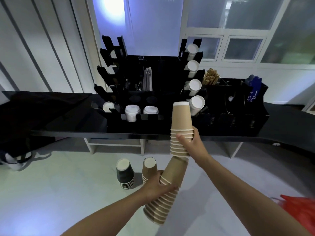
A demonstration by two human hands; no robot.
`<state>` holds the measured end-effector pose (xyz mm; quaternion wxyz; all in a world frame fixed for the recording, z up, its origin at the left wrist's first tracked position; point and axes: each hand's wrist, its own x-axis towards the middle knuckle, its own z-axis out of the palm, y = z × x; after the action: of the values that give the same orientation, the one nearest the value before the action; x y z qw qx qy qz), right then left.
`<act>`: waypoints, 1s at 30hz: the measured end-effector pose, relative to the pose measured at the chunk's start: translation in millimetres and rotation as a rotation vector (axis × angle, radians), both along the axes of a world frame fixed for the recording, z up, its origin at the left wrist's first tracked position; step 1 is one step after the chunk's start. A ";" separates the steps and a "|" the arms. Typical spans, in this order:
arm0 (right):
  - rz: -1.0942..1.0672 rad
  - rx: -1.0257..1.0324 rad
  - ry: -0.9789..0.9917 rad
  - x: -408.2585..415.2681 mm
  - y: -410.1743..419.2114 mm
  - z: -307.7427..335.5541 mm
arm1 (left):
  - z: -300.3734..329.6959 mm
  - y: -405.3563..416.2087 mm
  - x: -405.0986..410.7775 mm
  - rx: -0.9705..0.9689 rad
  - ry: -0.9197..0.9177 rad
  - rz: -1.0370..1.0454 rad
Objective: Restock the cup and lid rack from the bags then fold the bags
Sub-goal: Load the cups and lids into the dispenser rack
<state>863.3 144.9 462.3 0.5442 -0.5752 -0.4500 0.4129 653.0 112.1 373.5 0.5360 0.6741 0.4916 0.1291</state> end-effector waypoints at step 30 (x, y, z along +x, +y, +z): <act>0.126 0.037 -0.103 65.7 -23.2 11.0 | 28.7 56.0 60.1 0.261 0.012 -0.010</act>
<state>929.0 121.6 473.4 0.5039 -0.5560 -0.5203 0.4078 713.1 168.1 402.2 0.4415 0.7413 0.4704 0.1854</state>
